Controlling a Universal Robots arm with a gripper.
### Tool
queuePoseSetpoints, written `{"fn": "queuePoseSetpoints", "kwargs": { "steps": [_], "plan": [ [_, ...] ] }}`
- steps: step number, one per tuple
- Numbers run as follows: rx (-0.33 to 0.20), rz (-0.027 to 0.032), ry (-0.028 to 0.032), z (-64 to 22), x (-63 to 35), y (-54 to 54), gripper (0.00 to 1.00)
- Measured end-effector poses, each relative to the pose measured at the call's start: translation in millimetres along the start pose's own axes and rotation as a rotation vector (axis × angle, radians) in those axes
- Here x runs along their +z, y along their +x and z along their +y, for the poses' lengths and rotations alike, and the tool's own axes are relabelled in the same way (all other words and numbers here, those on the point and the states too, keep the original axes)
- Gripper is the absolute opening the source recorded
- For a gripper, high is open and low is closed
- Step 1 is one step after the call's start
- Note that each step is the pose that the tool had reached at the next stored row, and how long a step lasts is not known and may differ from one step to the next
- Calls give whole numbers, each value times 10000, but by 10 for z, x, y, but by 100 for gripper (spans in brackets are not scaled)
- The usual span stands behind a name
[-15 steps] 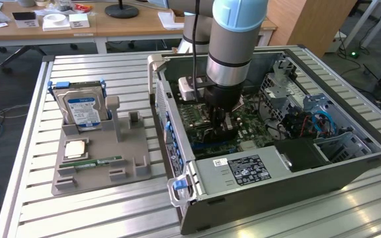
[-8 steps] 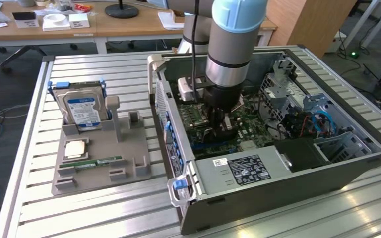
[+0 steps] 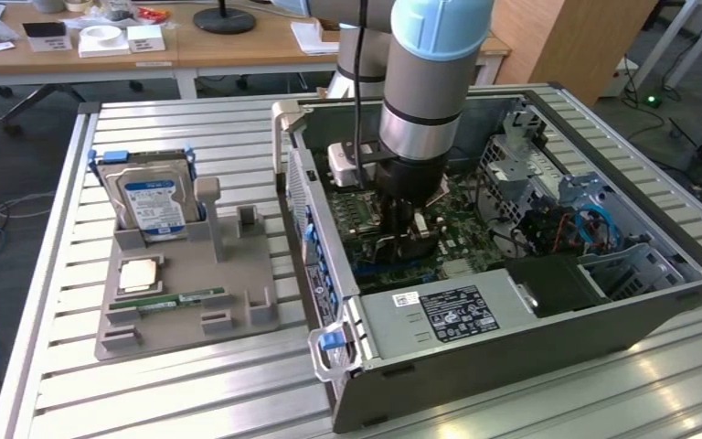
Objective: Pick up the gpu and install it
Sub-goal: 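Insert the gpu into the slot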
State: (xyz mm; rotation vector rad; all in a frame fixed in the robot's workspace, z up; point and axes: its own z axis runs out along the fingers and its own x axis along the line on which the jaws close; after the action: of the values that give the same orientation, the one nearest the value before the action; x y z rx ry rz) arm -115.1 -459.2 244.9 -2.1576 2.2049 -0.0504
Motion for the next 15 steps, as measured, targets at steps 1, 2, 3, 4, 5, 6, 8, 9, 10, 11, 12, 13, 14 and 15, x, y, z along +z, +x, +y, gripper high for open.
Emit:
{"fn": "queuePoseSetpoints", "kwargs": {
  "steps": [1,2,3,4,5,6,8,9,10,11,12,13,14,15],
  "plan": [
    [0,3,-1,0,-4,0,56],
    [0,5,-2,-1,-8,0,56],
    [0,6,-2,-1,-15,0,56],
    [0,6,0,-2,-27,0,56],
    [-1,7,-1,-3,-46,-1,56],
    [0,7,-1,-4,-65,-1,56],
    [-1,7,0,-7,-113,-2,56],
    [0,7,0,-9,-135,-2,56],
    [0,8,0,-10,-153,-3,56],
    [0,7,0,-11,-175,-3,56],
    [1,8,-1,-13,-202,-4,56],
    [2,6,0,-14,-231,-4,56],
    [2,7,-1,-16,-261,-4,56],
    [3,7,0,-18,-292,-5,56]
  ]
}}
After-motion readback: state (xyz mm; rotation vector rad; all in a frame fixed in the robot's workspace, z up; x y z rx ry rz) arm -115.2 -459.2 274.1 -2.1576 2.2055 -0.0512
